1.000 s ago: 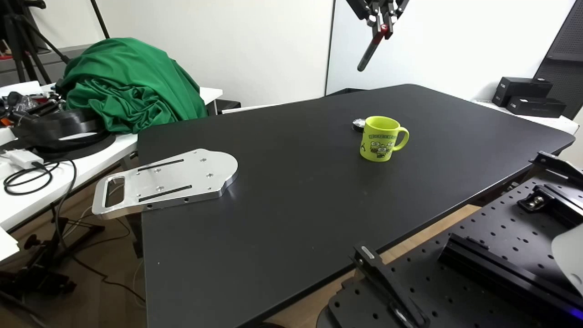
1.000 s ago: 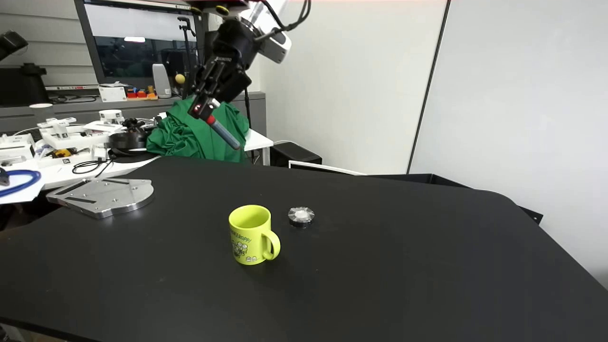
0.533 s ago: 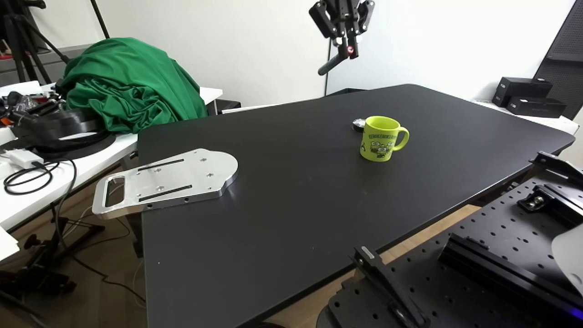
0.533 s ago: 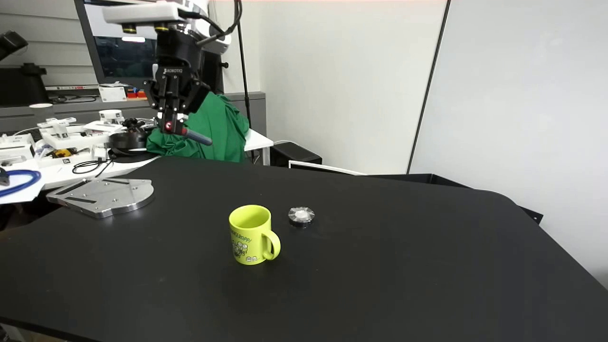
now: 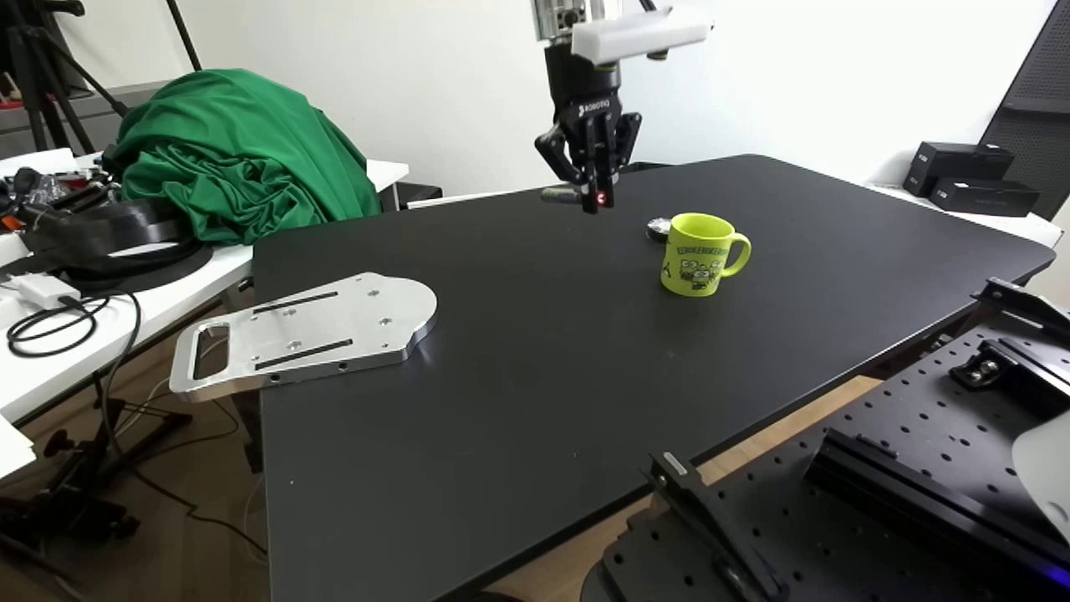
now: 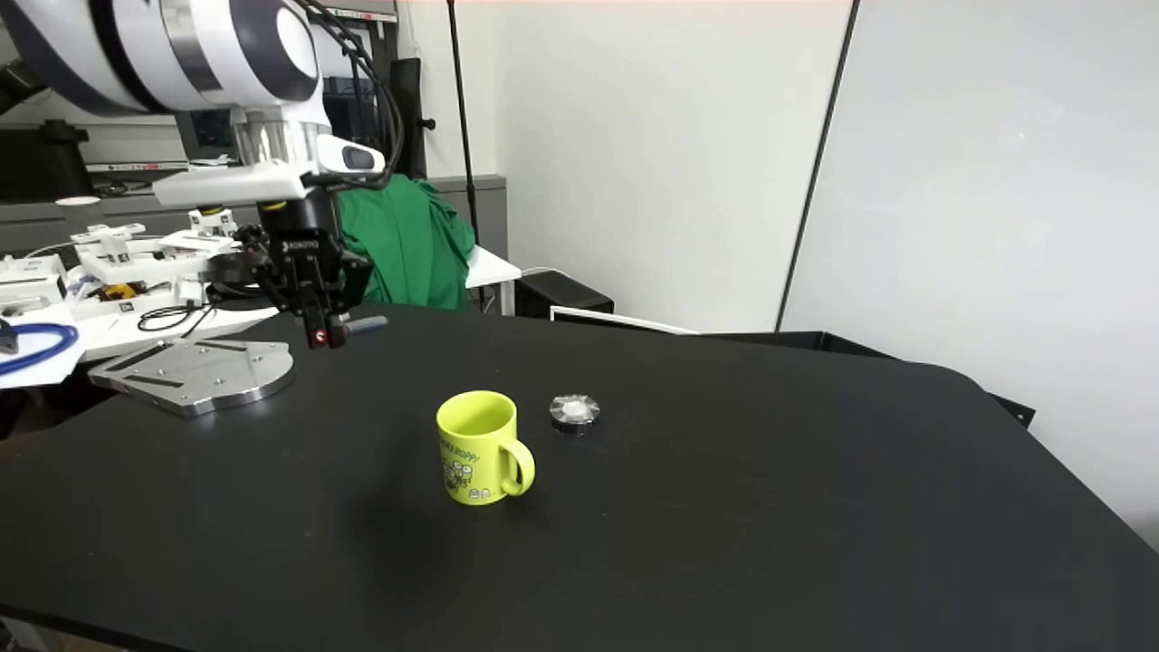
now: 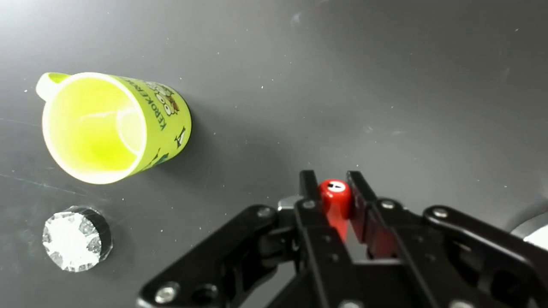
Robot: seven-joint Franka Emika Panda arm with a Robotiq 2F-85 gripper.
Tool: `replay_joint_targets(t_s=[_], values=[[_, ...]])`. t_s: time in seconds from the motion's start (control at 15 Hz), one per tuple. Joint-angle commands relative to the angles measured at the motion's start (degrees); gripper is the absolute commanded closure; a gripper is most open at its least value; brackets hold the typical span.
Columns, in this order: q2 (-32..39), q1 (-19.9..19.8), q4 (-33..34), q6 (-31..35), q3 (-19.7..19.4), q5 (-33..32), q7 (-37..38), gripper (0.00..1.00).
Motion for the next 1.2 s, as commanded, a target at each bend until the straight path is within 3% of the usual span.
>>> replay_joint_targets(t_s=[0.0,0.6,0.67,0.8,1.13], values=[[6.48,1.31,1.85,3.83,-1.84,-2.24,5.56,0.95],[18.73,4.57,8.99,4.00,-5.87,-0.90,7.83,0.95],[19.09,4.81,9.54,3.43,-5.94,-0.64,7.56,0.54],[18.41,5.30,9.83,2.45,-5.76,-0.25,7.29,0.48],[12.09,4.74,8.56,-0.38,-4.64,1.33,5.44,0.14]])
